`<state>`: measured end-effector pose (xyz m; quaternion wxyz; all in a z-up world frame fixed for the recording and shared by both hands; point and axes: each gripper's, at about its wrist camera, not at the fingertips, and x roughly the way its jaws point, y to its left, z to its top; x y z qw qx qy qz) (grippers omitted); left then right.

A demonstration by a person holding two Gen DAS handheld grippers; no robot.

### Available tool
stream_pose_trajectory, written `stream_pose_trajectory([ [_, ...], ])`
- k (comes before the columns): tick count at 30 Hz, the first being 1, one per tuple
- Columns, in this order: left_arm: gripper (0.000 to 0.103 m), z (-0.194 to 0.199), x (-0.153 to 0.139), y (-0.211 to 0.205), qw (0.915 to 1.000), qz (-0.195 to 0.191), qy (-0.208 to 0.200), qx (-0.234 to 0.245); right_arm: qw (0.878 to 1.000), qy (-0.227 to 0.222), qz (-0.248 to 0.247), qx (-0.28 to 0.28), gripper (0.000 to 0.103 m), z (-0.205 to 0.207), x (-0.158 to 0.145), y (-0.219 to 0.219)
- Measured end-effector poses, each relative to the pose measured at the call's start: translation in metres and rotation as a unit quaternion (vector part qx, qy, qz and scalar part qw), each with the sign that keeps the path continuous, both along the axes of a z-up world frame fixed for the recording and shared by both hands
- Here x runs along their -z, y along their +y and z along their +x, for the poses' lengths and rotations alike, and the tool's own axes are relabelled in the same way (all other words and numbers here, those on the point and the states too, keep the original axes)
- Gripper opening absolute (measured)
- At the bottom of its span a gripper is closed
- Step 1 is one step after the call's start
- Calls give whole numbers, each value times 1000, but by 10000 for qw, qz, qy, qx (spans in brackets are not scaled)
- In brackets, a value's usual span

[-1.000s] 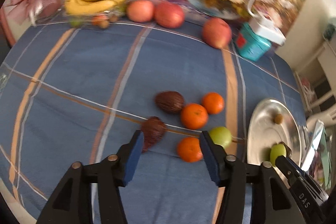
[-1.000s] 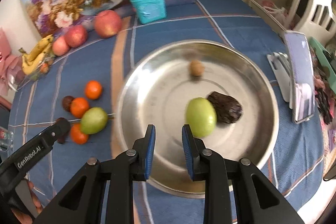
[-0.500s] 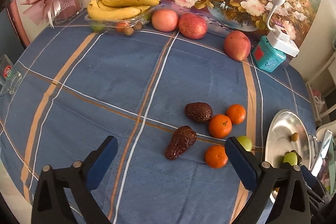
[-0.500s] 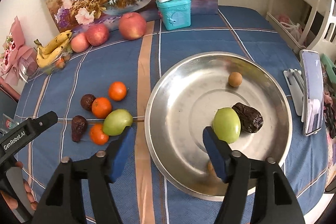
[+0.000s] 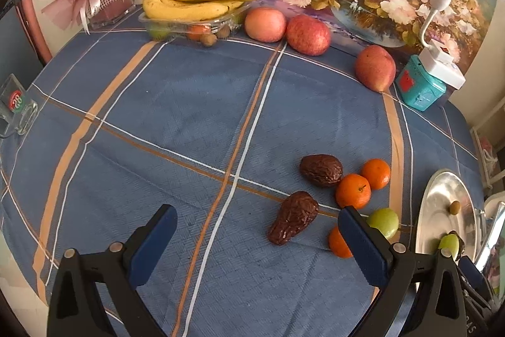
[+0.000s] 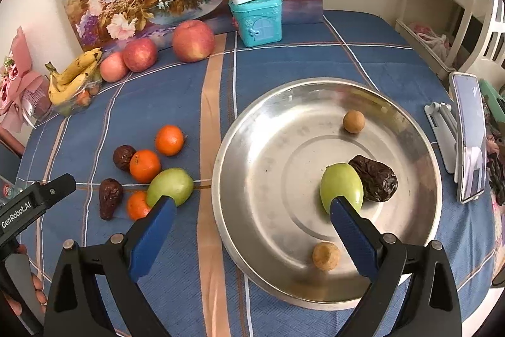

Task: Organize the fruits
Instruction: 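Withdraw the tools from the plate back toward the remaining fruits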

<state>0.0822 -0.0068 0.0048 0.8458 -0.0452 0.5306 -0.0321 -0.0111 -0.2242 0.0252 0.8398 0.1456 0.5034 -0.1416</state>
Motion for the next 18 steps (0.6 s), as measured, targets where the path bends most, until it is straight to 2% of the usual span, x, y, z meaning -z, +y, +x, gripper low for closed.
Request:
stream_pose_trajectory([
  [11, 103, 20, 14, 21, 9995, -268, -23, -140, 9996, 22, 195, -195, 98, 24, -1, 19],
  [18, 103, 32, 23, 33, 9993, -220, -60, -311, 9992, -1, 268, -310, 98, 56, -3, 34],
])
